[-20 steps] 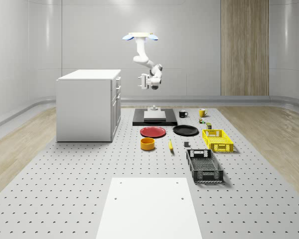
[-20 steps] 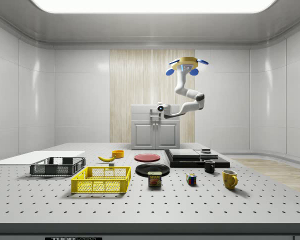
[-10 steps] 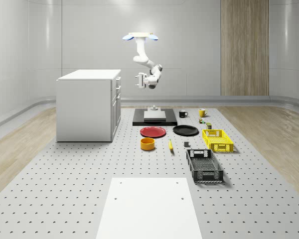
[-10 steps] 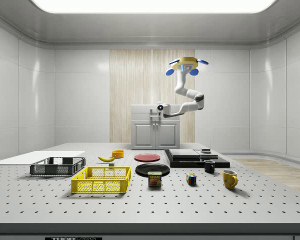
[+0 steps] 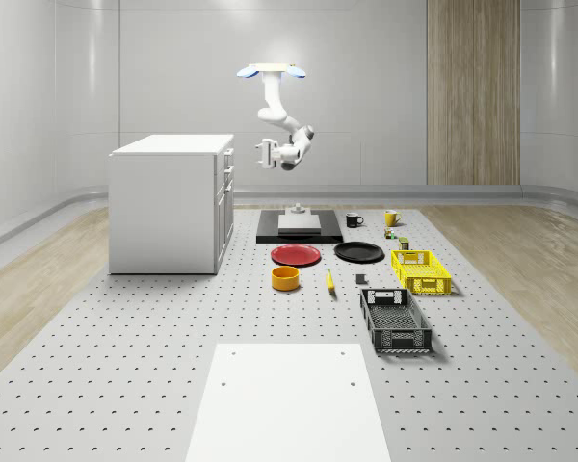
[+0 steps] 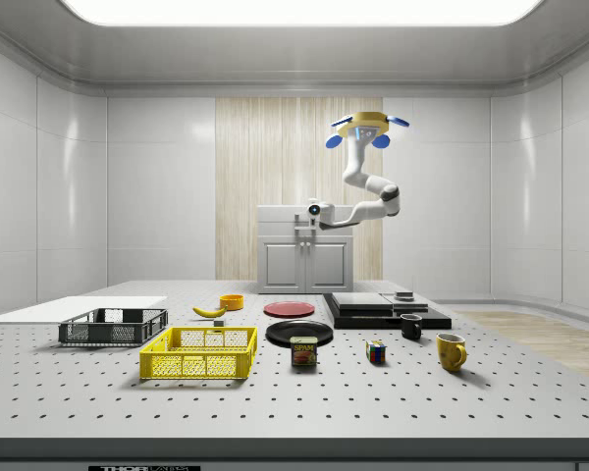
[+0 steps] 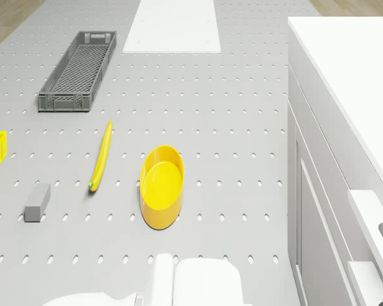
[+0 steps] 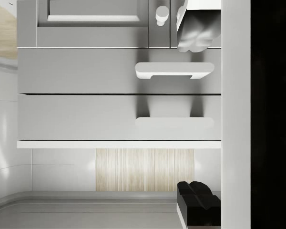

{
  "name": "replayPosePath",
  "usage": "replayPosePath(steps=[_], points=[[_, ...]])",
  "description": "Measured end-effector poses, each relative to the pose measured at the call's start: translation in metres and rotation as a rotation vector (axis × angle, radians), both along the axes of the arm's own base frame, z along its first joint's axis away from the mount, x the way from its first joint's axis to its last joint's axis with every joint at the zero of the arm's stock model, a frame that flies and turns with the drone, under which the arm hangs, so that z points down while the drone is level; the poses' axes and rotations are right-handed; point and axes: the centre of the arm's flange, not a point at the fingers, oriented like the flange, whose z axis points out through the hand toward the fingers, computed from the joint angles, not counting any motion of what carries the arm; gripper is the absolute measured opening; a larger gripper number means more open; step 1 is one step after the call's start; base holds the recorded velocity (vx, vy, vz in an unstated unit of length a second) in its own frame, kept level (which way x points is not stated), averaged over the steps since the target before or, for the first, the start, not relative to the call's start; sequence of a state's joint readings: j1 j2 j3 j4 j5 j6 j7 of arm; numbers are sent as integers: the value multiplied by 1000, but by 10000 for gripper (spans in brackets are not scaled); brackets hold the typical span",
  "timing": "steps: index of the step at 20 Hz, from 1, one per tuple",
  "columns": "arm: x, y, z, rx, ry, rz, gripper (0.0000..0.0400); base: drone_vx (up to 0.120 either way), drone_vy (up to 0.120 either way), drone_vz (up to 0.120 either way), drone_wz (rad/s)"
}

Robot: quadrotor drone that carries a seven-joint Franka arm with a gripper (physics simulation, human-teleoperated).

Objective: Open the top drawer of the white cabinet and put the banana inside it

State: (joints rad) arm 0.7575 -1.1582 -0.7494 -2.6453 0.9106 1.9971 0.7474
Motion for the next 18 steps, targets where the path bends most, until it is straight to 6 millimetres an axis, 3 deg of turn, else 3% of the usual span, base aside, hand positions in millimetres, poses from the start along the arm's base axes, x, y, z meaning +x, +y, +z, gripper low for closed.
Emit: replayPosePath(steps=[18], points=[[1,100,-2,1,0,0,400,0,0,0,0]])
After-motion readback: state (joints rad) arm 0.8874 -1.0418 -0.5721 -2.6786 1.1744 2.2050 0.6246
